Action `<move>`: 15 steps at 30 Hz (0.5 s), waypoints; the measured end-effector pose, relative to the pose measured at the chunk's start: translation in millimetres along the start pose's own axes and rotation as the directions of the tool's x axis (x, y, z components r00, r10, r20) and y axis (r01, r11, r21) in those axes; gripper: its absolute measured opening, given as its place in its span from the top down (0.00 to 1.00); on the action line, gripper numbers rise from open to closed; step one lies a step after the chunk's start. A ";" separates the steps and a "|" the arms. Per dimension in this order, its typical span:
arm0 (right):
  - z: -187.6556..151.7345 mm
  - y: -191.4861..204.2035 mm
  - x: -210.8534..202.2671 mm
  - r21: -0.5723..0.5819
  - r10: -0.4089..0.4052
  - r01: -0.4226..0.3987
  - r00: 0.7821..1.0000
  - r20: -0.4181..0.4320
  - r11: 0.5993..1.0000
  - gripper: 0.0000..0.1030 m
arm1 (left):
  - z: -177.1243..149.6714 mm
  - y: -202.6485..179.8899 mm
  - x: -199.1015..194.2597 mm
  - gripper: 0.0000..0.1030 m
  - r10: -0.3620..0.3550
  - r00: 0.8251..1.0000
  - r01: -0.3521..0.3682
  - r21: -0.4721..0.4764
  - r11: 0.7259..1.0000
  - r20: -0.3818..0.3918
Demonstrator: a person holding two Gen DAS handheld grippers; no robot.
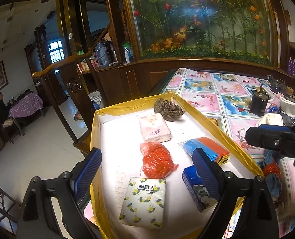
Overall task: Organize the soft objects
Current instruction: 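Move both tools back over the pile of soft items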
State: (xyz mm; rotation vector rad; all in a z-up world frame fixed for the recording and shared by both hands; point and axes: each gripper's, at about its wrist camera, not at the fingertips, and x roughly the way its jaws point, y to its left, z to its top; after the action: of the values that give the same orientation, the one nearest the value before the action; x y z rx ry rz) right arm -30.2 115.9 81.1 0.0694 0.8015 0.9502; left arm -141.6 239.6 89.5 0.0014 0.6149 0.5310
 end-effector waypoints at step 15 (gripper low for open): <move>-27.3 -97.0 -80.7 0.149 -0.144 0.127 0.983 0.111 0.981 0.39 | 0.4 -44.1 -17.8 0.10 -0.118 0.993 0.118 0.069 0.991 -0.002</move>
State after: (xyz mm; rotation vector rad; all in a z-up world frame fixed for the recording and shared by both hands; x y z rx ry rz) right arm -5.9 -10.5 70.9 0.1918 0.7504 0.7521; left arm -132.8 192.9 92.8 0.0311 0.6270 0.3948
